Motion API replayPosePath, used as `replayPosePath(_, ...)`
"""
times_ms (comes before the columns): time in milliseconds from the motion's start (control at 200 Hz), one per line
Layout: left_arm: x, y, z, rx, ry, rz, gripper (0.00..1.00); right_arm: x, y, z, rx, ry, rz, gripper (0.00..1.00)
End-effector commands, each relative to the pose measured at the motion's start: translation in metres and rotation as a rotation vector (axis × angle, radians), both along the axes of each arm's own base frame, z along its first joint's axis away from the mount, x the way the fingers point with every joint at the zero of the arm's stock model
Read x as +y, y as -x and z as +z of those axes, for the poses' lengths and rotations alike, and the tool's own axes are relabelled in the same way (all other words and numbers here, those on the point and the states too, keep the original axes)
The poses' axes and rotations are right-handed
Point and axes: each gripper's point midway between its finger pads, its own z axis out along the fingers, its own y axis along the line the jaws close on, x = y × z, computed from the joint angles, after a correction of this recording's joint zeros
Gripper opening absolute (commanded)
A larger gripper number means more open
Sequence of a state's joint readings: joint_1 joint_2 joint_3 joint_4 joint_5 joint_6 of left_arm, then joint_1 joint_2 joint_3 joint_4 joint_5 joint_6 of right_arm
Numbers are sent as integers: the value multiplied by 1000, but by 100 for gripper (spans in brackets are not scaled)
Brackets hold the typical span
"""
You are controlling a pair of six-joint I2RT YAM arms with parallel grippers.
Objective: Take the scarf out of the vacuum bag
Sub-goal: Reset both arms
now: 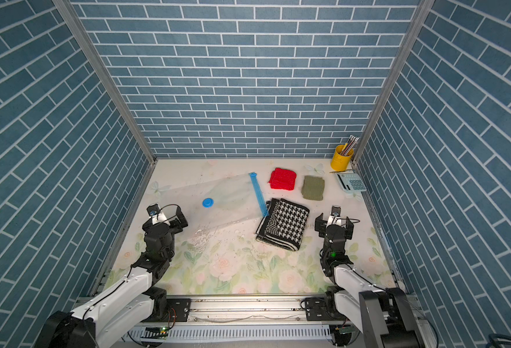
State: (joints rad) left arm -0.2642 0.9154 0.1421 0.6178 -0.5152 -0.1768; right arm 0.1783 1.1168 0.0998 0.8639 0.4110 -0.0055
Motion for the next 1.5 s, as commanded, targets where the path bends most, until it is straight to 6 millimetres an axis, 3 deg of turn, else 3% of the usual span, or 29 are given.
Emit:
replayPosePath(0,3,0,18,-129,-71,-2,100,7,-13,40,-190,41,34,99)
replayPosePath(95,4,-12,12,-120,-80,-1,100,9,-24,46,-238,30,31,99)
replayPosePath(200,-11,-37,13,-117,-108,-87,100,20,-45,29,-178,44,80,99)
replayPosePath(325,-26,-71,2,-39,-198,-190,100,21,-43,28,-179,34,93,99)
replayPosePath(410,-13,-84,-8,-12,-129,-188,100,22,-44,27,-176,33,104,99)
replayPosePath(505,2,-81,-9,-51,-43,-205,100,23,-44,27,-176,32,110,99)
replayPosePath(605,-6,-67,-11,-100,-59,-258,100,24,-43,28,-181,29,123,99)
replayPosePath(810,-12,-69,-11,-95,-64,-296,100,26,-34,25,-210,8,179,99)
replayPosePath(1490,-12,-69,-12,-91,-64,-296,100,28,-39,21,-197,12,188,99)
